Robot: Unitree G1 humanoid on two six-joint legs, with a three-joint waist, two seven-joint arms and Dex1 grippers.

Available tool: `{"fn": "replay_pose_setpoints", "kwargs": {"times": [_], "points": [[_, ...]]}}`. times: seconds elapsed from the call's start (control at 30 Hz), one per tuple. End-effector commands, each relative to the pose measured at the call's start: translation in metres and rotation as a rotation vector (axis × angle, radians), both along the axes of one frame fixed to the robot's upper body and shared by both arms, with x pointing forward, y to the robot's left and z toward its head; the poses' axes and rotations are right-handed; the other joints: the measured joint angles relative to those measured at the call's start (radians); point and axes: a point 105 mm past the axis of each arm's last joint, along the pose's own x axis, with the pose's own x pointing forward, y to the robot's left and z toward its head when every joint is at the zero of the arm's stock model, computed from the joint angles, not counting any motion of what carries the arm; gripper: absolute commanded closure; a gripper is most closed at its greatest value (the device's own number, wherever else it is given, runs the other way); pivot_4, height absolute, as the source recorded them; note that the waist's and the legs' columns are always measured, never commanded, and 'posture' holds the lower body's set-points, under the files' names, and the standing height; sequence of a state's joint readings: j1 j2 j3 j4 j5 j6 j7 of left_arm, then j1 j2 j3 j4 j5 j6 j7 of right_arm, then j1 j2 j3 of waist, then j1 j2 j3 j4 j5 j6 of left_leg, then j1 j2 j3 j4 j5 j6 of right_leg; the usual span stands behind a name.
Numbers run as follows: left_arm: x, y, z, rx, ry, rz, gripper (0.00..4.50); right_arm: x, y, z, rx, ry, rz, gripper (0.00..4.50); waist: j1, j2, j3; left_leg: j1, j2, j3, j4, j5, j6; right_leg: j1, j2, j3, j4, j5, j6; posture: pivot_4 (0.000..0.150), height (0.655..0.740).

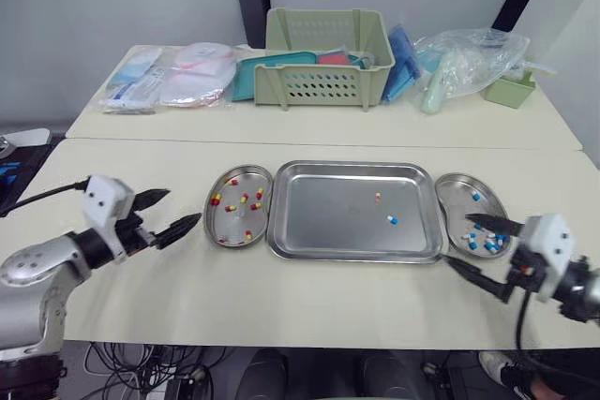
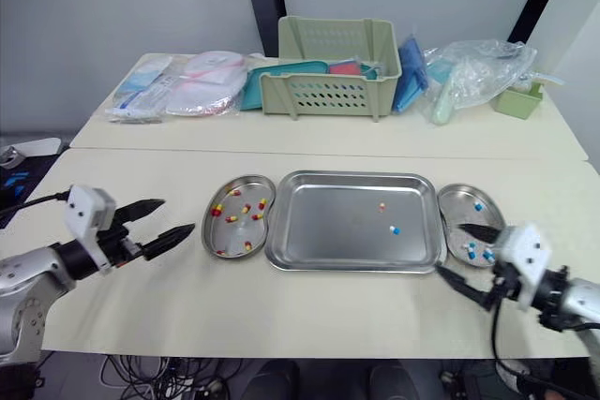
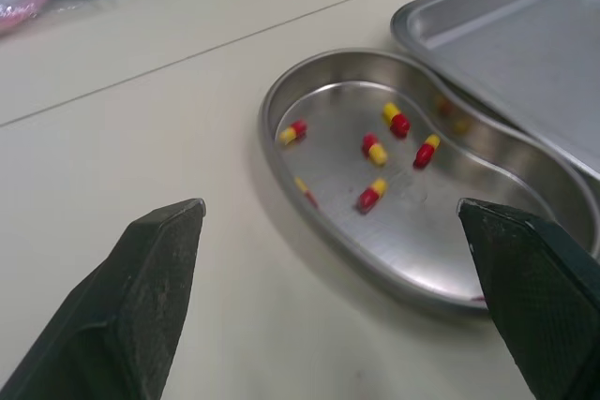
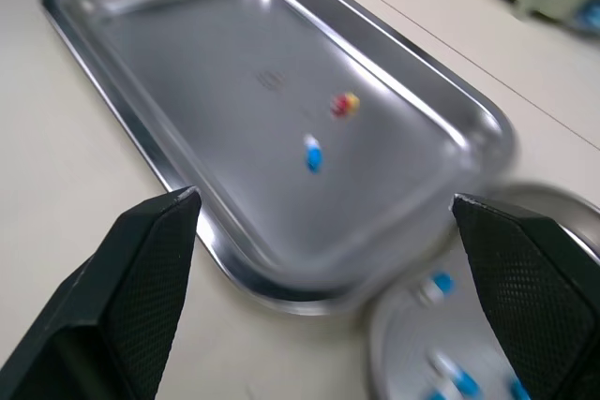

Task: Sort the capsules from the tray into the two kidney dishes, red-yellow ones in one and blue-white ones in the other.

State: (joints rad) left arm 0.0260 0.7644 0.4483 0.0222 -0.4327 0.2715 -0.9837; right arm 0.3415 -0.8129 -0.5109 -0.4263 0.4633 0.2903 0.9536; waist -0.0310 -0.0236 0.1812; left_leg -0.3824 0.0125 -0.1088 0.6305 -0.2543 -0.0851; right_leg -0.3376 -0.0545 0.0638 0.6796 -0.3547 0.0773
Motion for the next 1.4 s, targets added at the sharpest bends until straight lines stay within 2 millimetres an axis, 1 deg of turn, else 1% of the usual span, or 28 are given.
{"fn": "replay_pose_setpoints", "kwargs": {"times": [0.03, 0.2, 0.27, 0.43, 0.67, 0.93, 1.03, 1.13, 1.17, 1.27, 1.33, 1.4], "points": [[-0.015, 0.028, 0.0, 0.074, -0.011, 0.033, 0.03, -0.008, -0.041, 0.015, -0.032, -0.012, -0.107, 0.0, -0.001, 0.0, 0.0, 0.0, 0.0, 0.0, 0.0, 0.0, 0.0, 0.0, 0.0, 0.0, 0.0, 0.0, 0.0, 0.15, 0.74], [-0.034, 0.057, -0.02, 0.125, 0.087, 0.093, 0.03, -0.02, -0.09, 0.009, -0.097, 0.056, -0.225, 0.0, -0.001, 0.0, 0.0, 0.001, 0.0, 0.0, -0.001, 0.0, 0.0, 0.001, 0.0, 0.0, 0.0, 0.0, 0.0, 0.15, 0.74], [-0.039, 0.067, -0.023, 0.118, 0.099, 0.126, 0.03, -0.026, -0.106, 0.002, -0.146, 0.087, -0.251, 0.0, -0.001, 0.0, 0.0, 0.001, 0.0, 0.001, -0.001, 0.0, 0.0, 0.0, 0.0, 0.001, 0.0, 0.0, 0.0, 0.15, 0.74], [-0.05, 0.084, -0.028, 0.11, 0.109, 0.188, 0.03, -0.034, -0.129, -0.006, -0.195, 0.123, -0.291, 0.0, -0.003, 0.0, 0.0, 0.001, 0.0, 0.001, -0.001, 0.0, 0.0, 0.0, 0.0, 0.001, 0.0, 0.0, 0.0, 0.15, 0.74], [-0.063, 0.09, -0.031, 0.131, 0.122, 0.196, 0.03, -0.036, -0.139, -0.009, -0.218, 0.138, -0.294, 0.0, -0.004, 0.0, 0.0, 0.001, 0.0, 0.001, -0.001, 0.0, 0.0, 0.0, 0.0, 0.001, 0.0, 0.0, 0.0, 0.15, 0.74], [-0.066, 0.077, -0.021, 0.134, 0.115, 0.16, 0.03, -0.041, -0.146, -0.015, -0.223, 0.165, -0.305, 0.0, -0.004, 0.0, 0.0, 0.001, 0.001, 0.001, -0.001, 0.0, 0.0, 0.001, 0.0, 0.001, 0.0, 0.0, 0.0, 0.15, 0.74], [-0.066, 0.065, -0.02, 0.121, 0.11, 0.114, 0.03, -0.041, -0.145, -0.015, -0.226, 0.165, -0.3, 0.0, -0.004, 0.0, 0.0, 0.001, 0.001, 0.002, -0.001, 0.0, 0.0, 0.001, 0.0, 0.001, 0.0, 0.0, 0.0, 0.15, 0.74], [-0.066, 0.044, -0.017, 0.098, 0.097, 0.017, 0.03, -0.041, -0.144, -0.017, -0.224, 0.168, -0.295, 0.0, -0.003, 0.0, 0.0, 0.001, 0.001, 0.002, -0.001, 0.0, 0.0, 0.001, 0.0, 0.001, 0.0, 0.0, 0.0, 0.15, 0.74], [-0.068, 0.034, -0.017, 0.088, 0.097, -0.031, 0.03, -0.041, -0.143, -0.017, -0.224, 0.171, -0.291, 0.0, -0.003, 0.0, 0.0, 0.001, 0.001, 0.002, -0.001, 0.0, 0.0, 0.001, 0.0, 0.002, 0.0, 0.0, 0.0, 0.15, 0.74], [-0.071, -0.006, -0.016, 0.034, 0.081, -0.185, 0.03, -0.04, -0.142, -0.017, -0.222, 0.172, -0.284, 0.0, -0.003, 0.0, 0.0, 0.001, 0.001, 0.003, -0.001, 0.0, 0.0, 0.001, 0.0, 0.002, 0.0, 0.0, 0.0, 0.15, 0.74], [-0.074, -0.02, -0.016, 0.013, 0.077, -0.237, 0.03, -0.04, -0.141, -0.017, -0.222, 0.172, -0.282, 0.0, -0.002, 0.001, 0.0, 0.001, 0.0, 0.003, -0.001, 0.0, 0.0, 0.001, 0.0, 0.002, -0.001, 0.0, 0.0, 0.15, 0.74], [-0.079, -0.048, -0.019, -0.033, 0.07, -0.335, 0.03, -0.041, -0.139, -0.017, -0.222, 0.174, -0.275, 0.0, -0.002, 0.001, 0.0, 0.001, 0.001, 0.002, -0.001, 0.0, 0.0, 0.001, 0.0, 0.002, -0.001, 0.0, 0.0, 0.15, 0.74]]}}
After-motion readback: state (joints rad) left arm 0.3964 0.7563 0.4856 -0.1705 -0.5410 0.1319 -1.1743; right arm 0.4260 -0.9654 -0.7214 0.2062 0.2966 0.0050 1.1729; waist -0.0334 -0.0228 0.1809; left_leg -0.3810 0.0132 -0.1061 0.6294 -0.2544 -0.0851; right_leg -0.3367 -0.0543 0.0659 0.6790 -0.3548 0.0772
